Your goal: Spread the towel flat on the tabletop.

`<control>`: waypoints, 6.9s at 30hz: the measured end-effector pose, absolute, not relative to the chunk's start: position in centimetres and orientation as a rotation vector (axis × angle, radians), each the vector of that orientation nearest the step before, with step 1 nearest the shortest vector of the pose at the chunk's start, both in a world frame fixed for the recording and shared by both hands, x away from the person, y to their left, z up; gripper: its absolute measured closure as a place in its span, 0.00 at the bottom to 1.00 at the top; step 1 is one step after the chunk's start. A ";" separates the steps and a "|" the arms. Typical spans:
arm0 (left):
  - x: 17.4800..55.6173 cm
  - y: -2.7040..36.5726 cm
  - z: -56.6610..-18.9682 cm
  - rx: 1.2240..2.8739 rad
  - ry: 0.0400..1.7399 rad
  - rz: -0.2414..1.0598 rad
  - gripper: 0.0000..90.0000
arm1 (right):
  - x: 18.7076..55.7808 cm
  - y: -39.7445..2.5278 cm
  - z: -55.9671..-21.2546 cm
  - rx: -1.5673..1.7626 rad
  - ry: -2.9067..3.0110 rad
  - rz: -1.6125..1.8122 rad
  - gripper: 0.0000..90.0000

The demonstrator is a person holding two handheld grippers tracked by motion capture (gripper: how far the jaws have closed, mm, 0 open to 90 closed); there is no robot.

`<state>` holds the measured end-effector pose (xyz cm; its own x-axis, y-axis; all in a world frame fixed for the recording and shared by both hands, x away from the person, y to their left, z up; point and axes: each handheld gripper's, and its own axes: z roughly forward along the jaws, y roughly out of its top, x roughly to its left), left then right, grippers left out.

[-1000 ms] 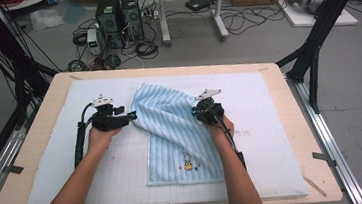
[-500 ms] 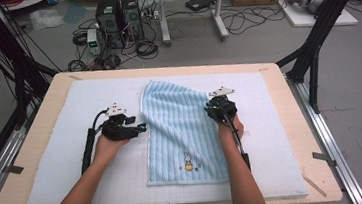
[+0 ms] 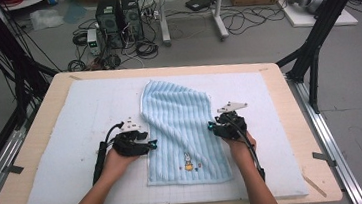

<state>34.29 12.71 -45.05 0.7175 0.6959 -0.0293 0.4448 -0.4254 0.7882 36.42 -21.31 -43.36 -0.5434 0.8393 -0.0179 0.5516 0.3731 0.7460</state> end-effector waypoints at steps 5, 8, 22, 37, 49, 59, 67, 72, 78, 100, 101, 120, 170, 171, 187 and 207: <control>33.1 11.8 -45.0 2.105 0.830 0.442 0.96 | 36.6 -20.6 -44.2 1.190 2.267 0.925 0.99; 33.1 12.4 -44.9 2.091 0.876 0.448 0.96 | 36.7 -20.3 -44.2 1.193 2.245 0.888 0.99; 32.2 17.3 -45.0 1.978 0.984 0.362 0.59 | 33.7 -19.6 -43.4 1.176 2.161 0.980 0.75; 30.1 16.4 -45.1 2.055 0.860 0.316 0.57 | 29.1 -19.6 -44.9 1.075 2.323 1.064 0.61; 28.1 16.0 -45.1 2.086 0.790 0.320 0.94 | 28.5 -19.9 -44.7 1.048 2.411 1.081 0.93; 25.4 17.2 -45.1 2.079 0.779 0.247 0.94 | 26.0 -20.1 -44.3 1.000 2.483 1.063 0.93; 23.5 17.8 -45.1 2.082 0.755 0.176 0.94 | 24.1 -20.3 -43.9 0.939 2.538 1.038 0.91; 24.1 18.1 -44.7 2.005 0.825 0.221 0.70 | 24.3 -20.6 -43.5 0.965 2.449 1.106 0.67; 25.6 18.8 -44.0 1.905 0.871 0.273 0.60 | 25.1 -18.7 -43.0 0.918 2.419 1.213 0.65; 27.4 19.4 -43.7 1.856 0.913 0.291 0.59 | 25.5 -18.1 -44.2 0.679 2.840 1.226 0.94; 27.4 19.4 -43.7 1.856 0.913 0.289 0.59 | 25.3 -18.3 -44.1 0.664 2.867 1.224 0.93; 27.4 15.3 -45.0 2.073 0.824 0.266 0.94 | 27.1 -21.1 -44.5 1.060 2.380 1.155 0.60; 39.0 18.8 -42.7 1.742 1.061 0.305 0.48 | 30.7 -23.0 -42.6 1.098 2.304 1.110 0.46; 39.3 18.7 -42.8 1.748 1.065 0.307 0.48 | 31.0 -22.9 -42.6 1.094 2.306 1.113 0.45; 45.3 15.4 -44.5 1.800 1.230 0.486 0.61 | 31.9 -22.3 -42.9 1.060 2.331 1.104 0.45; 46.2 14.6 -45.0 1.904 1.235 0.633 0.66 | 32.5 -22.3 -43.2 1.081 2.315 1.133 0.44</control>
<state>46.19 14.59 -44.98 0.4078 0.9131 0.0002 0.5330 -0.2382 0.8119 32.50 -22.26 -43.22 -0.6505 0.7592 0.0232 0.4841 0.3908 0.7829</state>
